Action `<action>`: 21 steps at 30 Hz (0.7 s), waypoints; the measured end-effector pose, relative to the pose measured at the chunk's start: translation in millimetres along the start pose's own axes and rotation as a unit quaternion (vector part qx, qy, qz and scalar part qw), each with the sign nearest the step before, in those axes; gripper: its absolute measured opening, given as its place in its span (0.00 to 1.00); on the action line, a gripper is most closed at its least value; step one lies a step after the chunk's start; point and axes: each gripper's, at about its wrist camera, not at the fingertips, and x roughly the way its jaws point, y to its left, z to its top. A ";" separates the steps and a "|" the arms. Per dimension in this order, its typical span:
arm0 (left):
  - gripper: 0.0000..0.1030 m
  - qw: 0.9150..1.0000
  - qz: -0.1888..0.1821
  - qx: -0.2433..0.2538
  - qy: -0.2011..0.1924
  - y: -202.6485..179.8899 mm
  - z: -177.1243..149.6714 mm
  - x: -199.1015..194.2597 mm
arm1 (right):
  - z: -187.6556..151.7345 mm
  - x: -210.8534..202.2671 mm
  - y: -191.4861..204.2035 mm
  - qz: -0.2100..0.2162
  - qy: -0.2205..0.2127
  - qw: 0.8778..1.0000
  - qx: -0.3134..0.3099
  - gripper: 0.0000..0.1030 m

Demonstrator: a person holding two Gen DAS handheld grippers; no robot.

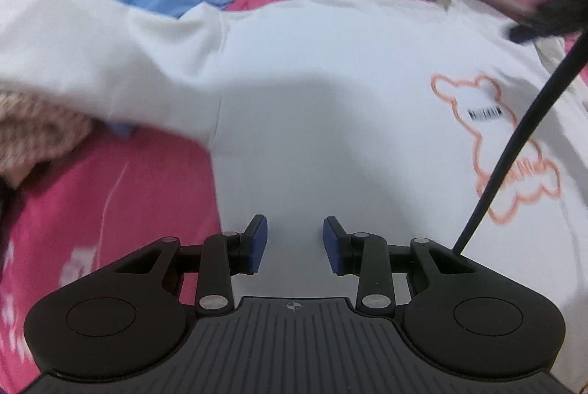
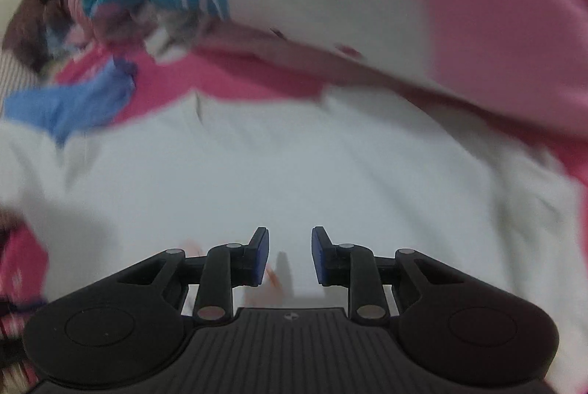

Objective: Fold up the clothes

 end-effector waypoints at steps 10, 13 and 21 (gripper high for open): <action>0.33 1.000 -0.008 -0.025 0.006 6.8 6.8 22.4 | 80.3 131.7 26.1 0.005 -0.012 1.000 0.007 0.15; 0.33 0.999 -0.012 -0.029 0.004 8.1 4.9 22.6 | 91.0 111.8 29.6 -0.032 -0.052 0.998 -0.005 0.15; 0.33 0.999 -0.021 -0.029 0.003 9.7 2.9 21.8 | 82.8 131.8 85.2 0.093 0.004 0.994 -0.061 0.15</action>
